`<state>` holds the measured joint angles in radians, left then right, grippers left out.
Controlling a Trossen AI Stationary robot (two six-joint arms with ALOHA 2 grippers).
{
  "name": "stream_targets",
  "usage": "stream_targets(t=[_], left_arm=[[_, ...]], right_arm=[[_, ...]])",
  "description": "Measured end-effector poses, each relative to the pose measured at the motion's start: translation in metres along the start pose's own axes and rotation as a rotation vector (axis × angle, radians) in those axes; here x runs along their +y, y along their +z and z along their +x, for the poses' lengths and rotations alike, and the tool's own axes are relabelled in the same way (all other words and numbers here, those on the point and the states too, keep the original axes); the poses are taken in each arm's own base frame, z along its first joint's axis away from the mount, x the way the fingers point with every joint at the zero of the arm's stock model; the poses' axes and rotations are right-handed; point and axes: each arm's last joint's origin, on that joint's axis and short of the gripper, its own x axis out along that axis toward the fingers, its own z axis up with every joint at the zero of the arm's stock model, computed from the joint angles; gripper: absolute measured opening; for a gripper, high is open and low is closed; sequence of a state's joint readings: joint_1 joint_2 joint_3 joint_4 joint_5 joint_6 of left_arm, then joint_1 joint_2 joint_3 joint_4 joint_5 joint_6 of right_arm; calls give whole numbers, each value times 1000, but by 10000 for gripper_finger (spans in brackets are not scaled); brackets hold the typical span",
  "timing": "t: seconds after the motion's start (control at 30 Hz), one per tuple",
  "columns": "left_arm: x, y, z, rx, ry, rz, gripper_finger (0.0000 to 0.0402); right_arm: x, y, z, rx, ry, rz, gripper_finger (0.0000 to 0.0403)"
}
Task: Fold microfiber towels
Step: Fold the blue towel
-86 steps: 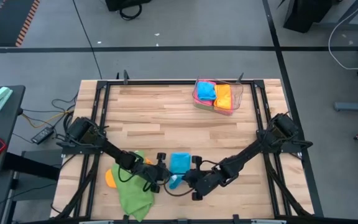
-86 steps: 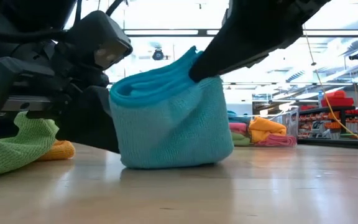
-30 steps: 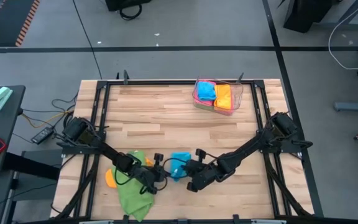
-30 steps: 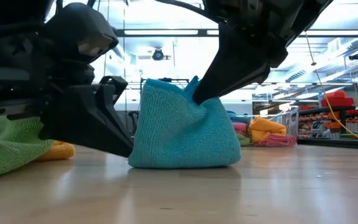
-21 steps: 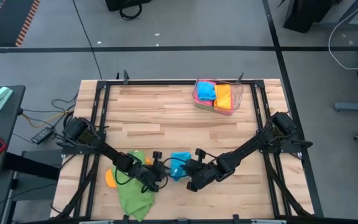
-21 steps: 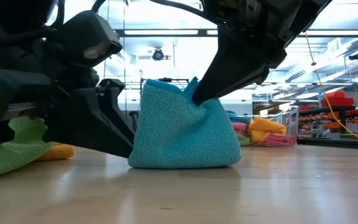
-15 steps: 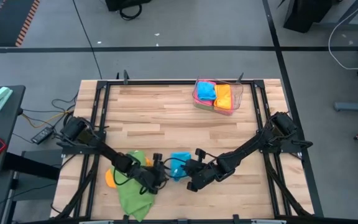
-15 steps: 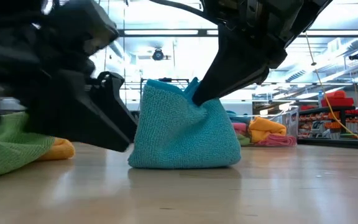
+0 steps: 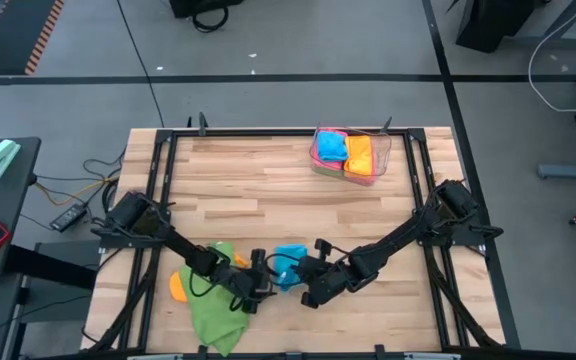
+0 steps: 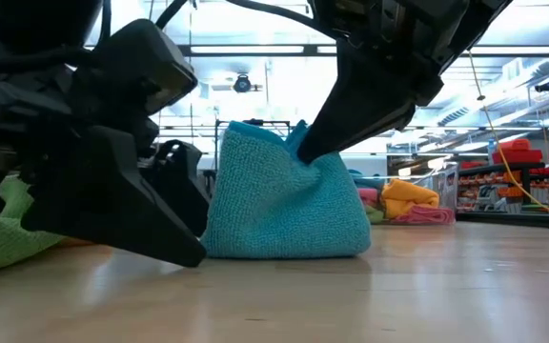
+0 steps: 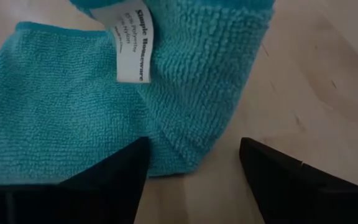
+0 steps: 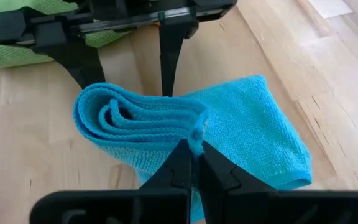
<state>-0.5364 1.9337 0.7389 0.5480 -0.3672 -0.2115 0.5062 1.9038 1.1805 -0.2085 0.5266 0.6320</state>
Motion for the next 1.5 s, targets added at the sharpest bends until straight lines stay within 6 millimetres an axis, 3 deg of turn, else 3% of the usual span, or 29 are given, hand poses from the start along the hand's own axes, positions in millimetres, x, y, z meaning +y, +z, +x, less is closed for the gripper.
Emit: stream_targets(t=[0.17,0.37,0.9,1.5], left_arm=[[-1,0,0,4,-6,11,253],[-2,-1,-1,8,-9,25,243],[-2,-2,-1,14,-10,47,228],[-2,-2,-1,15,-12,87,218]], right_arm=[[-1,2,-3,-11,-6,18,15],[-6,17,-21,-63,-8,47,15],[-36,6,4,-38,-87,69,15],[-63,17,25,-97,60,-43,15]])
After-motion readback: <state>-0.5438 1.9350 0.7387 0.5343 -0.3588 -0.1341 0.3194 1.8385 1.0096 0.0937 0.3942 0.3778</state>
